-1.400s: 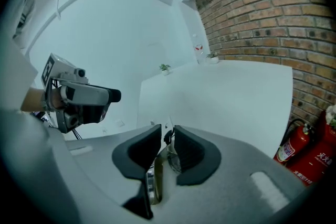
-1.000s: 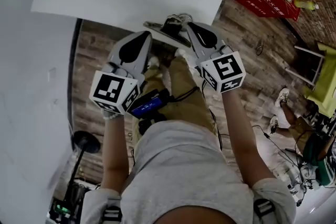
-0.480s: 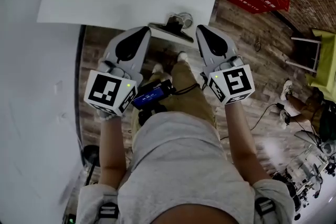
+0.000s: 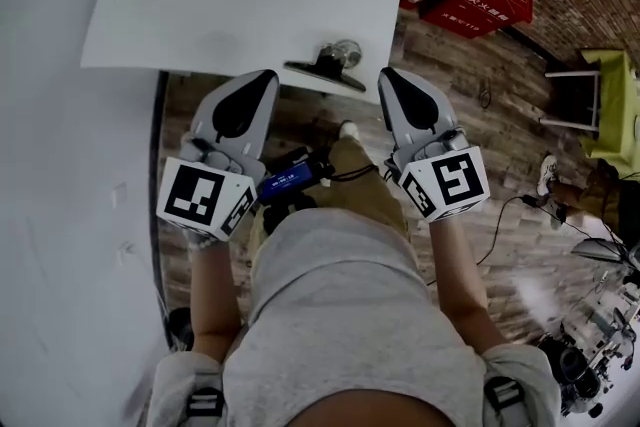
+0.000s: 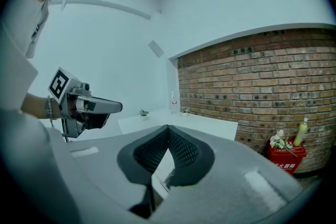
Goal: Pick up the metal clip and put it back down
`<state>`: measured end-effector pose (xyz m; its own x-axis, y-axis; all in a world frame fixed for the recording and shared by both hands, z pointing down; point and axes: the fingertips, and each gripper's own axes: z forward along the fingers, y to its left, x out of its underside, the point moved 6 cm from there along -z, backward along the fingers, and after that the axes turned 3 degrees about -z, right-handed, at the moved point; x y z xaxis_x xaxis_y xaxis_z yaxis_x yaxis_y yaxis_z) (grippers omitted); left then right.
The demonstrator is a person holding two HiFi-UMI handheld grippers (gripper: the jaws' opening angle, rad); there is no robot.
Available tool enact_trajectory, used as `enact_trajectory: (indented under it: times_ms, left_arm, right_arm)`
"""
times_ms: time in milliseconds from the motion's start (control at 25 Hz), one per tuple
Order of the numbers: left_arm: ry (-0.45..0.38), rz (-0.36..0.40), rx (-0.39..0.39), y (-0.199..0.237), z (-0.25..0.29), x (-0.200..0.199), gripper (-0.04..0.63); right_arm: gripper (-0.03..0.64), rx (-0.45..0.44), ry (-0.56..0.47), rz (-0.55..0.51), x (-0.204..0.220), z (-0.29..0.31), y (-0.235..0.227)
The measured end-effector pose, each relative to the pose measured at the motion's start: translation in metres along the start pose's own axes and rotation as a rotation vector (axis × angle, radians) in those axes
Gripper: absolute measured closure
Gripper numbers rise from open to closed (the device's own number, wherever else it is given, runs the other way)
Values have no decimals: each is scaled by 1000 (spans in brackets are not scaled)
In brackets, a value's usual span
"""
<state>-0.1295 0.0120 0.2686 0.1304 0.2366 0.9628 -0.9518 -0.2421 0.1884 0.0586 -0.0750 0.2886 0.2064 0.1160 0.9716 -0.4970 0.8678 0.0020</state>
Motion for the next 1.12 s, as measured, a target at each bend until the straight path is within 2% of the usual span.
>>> enact_trajectory:
  times_ms: [480,1120]
  left_arm:
    - [12,14,47,-13,-4,5,583]
    - [16,19,79,-17,-2,8,584]
  right_arm:
    - [618,54,-21,-9,0,-20,8]
    - [618,50,-17,-26,-4,-19,14]
